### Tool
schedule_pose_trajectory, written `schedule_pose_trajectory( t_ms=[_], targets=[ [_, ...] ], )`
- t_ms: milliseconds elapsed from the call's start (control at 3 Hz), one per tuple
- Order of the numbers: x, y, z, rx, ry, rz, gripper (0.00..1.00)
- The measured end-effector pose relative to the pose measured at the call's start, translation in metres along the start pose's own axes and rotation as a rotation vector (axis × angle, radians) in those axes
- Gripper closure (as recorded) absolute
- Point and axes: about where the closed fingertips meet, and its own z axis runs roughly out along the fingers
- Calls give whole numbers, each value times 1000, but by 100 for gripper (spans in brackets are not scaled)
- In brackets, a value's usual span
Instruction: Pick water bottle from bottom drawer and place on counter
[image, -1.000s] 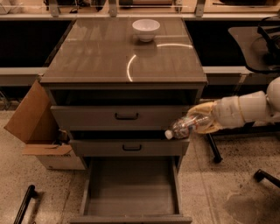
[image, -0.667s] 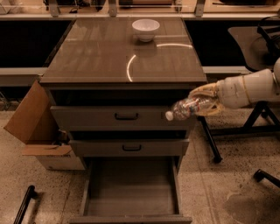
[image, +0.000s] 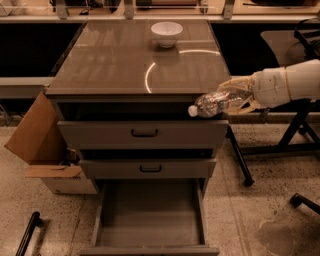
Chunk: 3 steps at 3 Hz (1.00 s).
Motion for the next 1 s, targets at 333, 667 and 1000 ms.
schedule_pose_trajectory(
  t_ms=[333, 667, 1000],
  targets=[
    [-12, -33, 0, -14, 21, -33, 100],
    [-25, -73, 6, -33, 43, 10, 100],
    [-26, -98, 30, -55, 29, 146, 100]
  ],
)
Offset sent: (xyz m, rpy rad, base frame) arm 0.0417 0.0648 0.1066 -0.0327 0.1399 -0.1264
